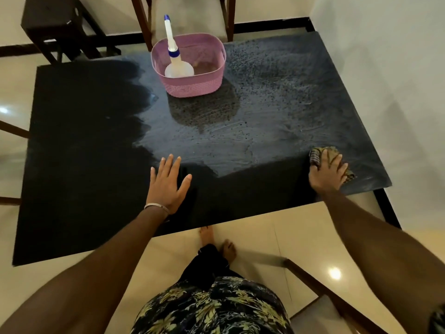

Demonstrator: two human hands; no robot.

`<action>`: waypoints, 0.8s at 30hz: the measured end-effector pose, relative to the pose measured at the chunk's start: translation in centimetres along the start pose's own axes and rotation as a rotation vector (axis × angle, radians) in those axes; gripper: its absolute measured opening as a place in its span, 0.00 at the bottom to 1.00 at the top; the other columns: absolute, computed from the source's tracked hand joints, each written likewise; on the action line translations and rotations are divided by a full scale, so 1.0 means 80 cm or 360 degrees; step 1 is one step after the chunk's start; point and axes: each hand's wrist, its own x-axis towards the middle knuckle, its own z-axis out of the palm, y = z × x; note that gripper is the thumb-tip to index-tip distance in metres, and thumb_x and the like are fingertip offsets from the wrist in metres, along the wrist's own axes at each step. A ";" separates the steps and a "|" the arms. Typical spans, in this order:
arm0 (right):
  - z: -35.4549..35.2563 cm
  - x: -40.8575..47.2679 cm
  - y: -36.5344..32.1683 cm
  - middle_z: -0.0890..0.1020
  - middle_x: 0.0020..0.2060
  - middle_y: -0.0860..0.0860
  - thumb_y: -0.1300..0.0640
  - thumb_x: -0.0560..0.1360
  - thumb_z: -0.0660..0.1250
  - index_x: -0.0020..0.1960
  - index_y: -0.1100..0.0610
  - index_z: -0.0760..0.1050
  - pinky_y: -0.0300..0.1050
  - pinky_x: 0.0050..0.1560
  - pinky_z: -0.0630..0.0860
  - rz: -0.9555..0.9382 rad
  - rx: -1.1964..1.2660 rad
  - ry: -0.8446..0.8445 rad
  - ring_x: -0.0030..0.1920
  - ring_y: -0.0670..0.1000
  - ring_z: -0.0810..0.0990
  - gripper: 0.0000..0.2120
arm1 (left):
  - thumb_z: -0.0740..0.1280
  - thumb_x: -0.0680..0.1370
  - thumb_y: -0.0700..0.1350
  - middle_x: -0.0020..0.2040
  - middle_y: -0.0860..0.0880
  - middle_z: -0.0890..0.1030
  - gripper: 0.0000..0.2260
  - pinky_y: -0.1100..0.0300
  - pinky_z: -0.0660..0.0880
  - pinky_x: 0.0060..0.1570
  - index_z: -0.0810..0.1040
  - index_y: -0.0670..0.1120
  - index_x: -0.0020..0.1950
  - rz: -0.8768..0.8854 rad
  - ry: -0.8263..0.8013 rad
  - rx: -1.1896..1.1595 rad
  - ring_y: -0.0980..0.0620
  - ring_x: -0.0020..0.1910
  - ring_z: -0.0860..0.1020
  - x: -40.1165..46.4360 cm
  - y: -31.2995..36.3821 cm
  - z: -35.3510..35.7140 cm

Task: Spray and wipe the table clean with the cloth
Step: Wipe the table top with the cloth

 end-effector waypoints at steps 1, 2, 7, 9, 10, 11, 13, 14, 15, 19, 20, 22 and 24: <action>0.010 -0.010 -0.021 0.46 0.81 0.58 0.48 0.81 0.58 0.81 0.48 0.51 0.66 0.76 0.42 -0.0012 -0.0007 0.0033 0.79 0.66 0.42 0.31 | 0.42 0.77 0.66 0.80 0.49 0.48 0.34 0.44 0.41 0.76 0.50 0.50 0.79 -0.0010 -0.0002 -0.0018 0.50 0.79 0.44 0.001 0.002 0.002; 0.024 -0.028 -0.047 0.45 0.80 0.58 0.48 0.81 0.59 0.81 0.48 0.51 0.66 0.75 0.42 -0.0107 -0.0052 0.0050 0.79 0.66 0.42 0.32 | 0.42 0.77 0.66 0.80 0.49 0.49 0.34 0.44 0.42 0.76 0.50 0.50 0.79 -0.0014 -0.0004 -0.0033 0.50 0.79 0.44 0.003 0.004 0.005; 0.102 -0.181 -0.186 0.42 0.80 0.56 0.45 0.78 0.55 0.81 0.46 0.45 0.66 0.76 0.43 -0.1069 -0.0357 -0.0157 0.79 0.63 0.39 0.35 | 0.43 0.77 0.66 0.80 0.49 0.49 0.35 0.45 0.41 0.76 0.50 0.50 0.79 0.0029 -0.0025 -0.0051 0.49 0.79 0.43 0.019 0.013 0.011; 0.125 -0.239 -0.218 0.41 0.81 0.54 0.46 0.79 0.57 0.81 0.46 0.46 0.64 0.77 0.42 -0.1468 -0.0474 -0.0404 0.79 0.60 0.35 0.34 | 0.45 0.79 0.65 0.80 0.49 0.48 0.32 0.45 0.40 0.76 0.50 0.50 0.80 0.0046 -0.0022 -0.0035 0.50 0.79 0.43 0.028 0.017 0.010; 0.133 -0.260 -0.223 0.43 0.81 0.53 0.46 0.80 0.57 0.81 0.47 0.48 0.64 0.77 0.41 -0.1665 -0.0534 -0.0485 0.79 0.59 0.35 0.33 | 0.47 0.80 0.63 0.80 0.49 0.48 0.31 0.45 0.40 0.76 0.49 0.50 0.80 0.0052 -0.0020 -0.0030 0.50 0.79 0.43 0.033 0.019 0.009; 0.139 -0.271 -0.220 0.46 0.81 0.52 0.45 0.80 0.57 0.81 0.47 0.50 0.63 0.77 0.41 -0.1834 -0.0575 -0.0539 0.79 0.58 0.36 0.32 | 0.48 0.81 0.62 0.80 0.49 0.48 0.30 0.45 0.40 0.76 0.49 0.50 0.79 0.0056 -0.0020 -0.0027 0.50 0.79 0.43 0.038 0.021 0.008; 0.138 -0.263 -0.201 0.48 0.81 0.50 0.46 0.78 0.58 0.81 0.46 0.52 0.60 0.78 0.39 -0.2033 -0.0602 -0.0578 0.80 0.56 0.38 0.33 | 0.48 0.81 0.61 0.80 0.49 0.48 0.30 0.46 0.40 0.76 0.49 0.50 0.80 0.0060 -0.0016 -0.0026 0.50 0.79 0.43 0.049 0.024 0.007; 0.131 -0.246 -0.187 0.47 0.81 0.50 0.47 0.77 0.59 0.81 0.44 0.51 0.59 0.78 0.38 -0.2038 -0.0598 -0.0555 0.80 0.56 0.39 0.34 | 0.48 0.81 0.62 0.80 0.49 0.48 0.30 0.46 0.40 0.76 0.49 0.50 0.80 0.0064 -0.0019 -0.0033 0.50 0.79 0.43 0.054 0.026 0.007; 0.119 -0.223 -0.169 0.46 0.81 0.50 0.48 0.76 0.59 0.81 0.44 0.50 0.58 0.78 0.38 -0.1960 -0.0564 -0.0504 0.80 0.56 0.40 0.36 | 0.48 0.81 0.62 0.80 0.50 0.48 0.30 0.47 0.40 0.76 0.49 0.49 0.80 0.0073 -0.0023 -0.0041 0.51 0.79 0.43 0.058 0.027 0.005; 0.051 -0.087 -0.078 0.48 0.81 0.54 0.46 0.74 0.50 0.81 0.45 0.47 0.61 0.78 0.45 -0.1110 -0.0426 -0.0165 0.80 0.60 0.46 0.35 | 0.49 0.81 0.61 0.80 0.48 0.48 0.31 0.52 0.41 0.77 0.49 0.46 0.80 0.0083 -0.0053 -0.0125 0.51 0.79 0.43 0.073 0.031 0.001; 0.035 -0.055 -0.057 0.49 0.81 0.56 0.44 0.74 0.48 0.81 0.46 0.47 0.62 0.78 0.47 -0.0895 -0.0399 -0.0094 0.80 0.62 0.47 0.35 | 0.49 0.81 0.61 0.80 0.48 0.48 0.31 0.52 0.41 0.77 0.49 0.46 0.79 0.0097 -0.0053 -0.0131 0.50 0.79 0.43 0.076 0.032 0.002; 0.016 -0.019 -0.045 0.49 0.81 0.58 0.43 0.78 0.50 0.81 0.48 0.49 0.64 0.77 0.47 -0.0464 -0.0268 -0.0054 0.79 0.64 0.46 0.33 | 0.50 0.81 0.61 0.80 0.48 0.48 0.31 0.51 0.42 0.77 0.49 0.46 0.80 0.0123 -0.0059 -0.0137 0.50 0.79 0.43 0.081 0.034 0.002; 0.019 -0.014 -0.074 0.46 0.81 0.57 0.47 0.81 0.55 0.81 0.48 0.49 0.65 0.77 0.44 -0.0132 -0.0150 -0.0015 0.79 0.64 0.43 0.32 | 0.50 0.81 0.61 0.80 0.48 0.49 0.31 0.51 0.41 0.77 0.49 0.46 0.80 0.0123 -0.0058 -0.0155 0.50 0.79 0.43 0.085 0.034 0.000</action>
